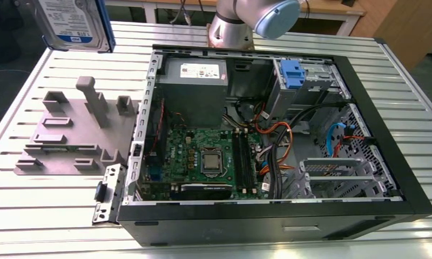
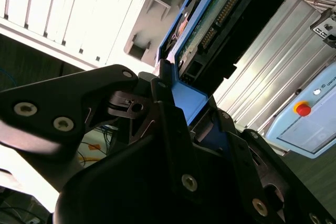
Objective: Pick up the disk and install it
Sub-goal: 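Pick up the disk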
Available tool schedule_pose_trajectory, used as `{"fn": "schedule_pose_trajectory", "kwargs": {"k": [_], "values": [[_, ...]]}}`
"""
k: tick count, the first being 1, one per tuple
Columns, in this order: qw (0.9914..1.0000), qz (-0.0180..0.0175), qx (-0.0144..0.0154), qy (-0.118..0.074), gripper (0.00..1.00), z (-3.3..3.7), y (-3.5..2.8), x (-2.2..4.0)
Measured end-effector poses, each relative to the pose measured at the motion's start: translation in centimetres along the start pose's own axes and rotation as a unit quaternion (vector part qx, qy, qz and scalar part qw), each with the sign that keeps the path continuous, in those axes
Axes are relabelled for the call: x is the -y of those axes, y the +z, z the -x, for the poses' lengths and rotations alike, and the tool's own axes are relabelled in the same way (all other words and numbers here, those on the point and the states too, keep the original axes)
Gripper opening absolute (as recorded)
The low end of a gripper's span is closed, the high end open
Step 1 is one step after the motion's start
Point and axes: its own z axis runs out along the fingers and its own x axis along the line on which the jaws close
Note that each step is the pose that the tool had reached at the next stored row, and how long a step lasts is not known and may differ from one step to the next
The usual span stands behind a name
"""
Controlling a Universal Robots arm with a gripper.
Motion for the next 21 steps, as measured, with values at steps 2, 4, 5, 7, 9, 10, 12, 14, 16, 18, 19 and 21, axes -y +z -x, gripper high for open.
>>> {"fn": "schedule_pose_trajectory", "kwargs": {"k": [2, 4, 5, 7, 9, 10, 12, 14, 16, 18, 19, 21], "values": [[1.0, 0.0, 0.0, 0.0, 0.37, 0.0, 0.0, 0.06], [1.0, 0.0, 0.0, 0.0, 0.37, 0.0, 0.0, 0.13], [1.0, 0.0, 0.0, 0.0, 0.37, 0.01, -0.01, 0.17], [1.0, 0.0, 0.0, 0.0, 0.37, 0.01, 0.0, 0.23], [1.0, 0.0, 0.0, 0.0, 0.37, 0.01, 0.0, 0.31], [1.0, 0.0, 0.0, 0.0, 0.37, 0.01, -0.01, 0.35], [1.0, 0.0, 0.0, 0.0, 0.37, 0.01, -0.01, 0.41], [1.0, 0.0, 0.0, 0.0, 0.37, 0.02, -0.01, 0.55], [1.0, 0.0, 0.0, 0.0, 0.37, 0.02, -0.01, 0.61], [1.0, 0.0, 0.0, 0.0, 0.37, 0.02, -0.01, 0.69], [1.0, 0.0, 0.0, 0.0, 0.37, 0.03, -0.01, 0.71], [1.0, 0.0, 0.0, 0.0, 0.37, 0.03, -0.02, 0.8]]}}
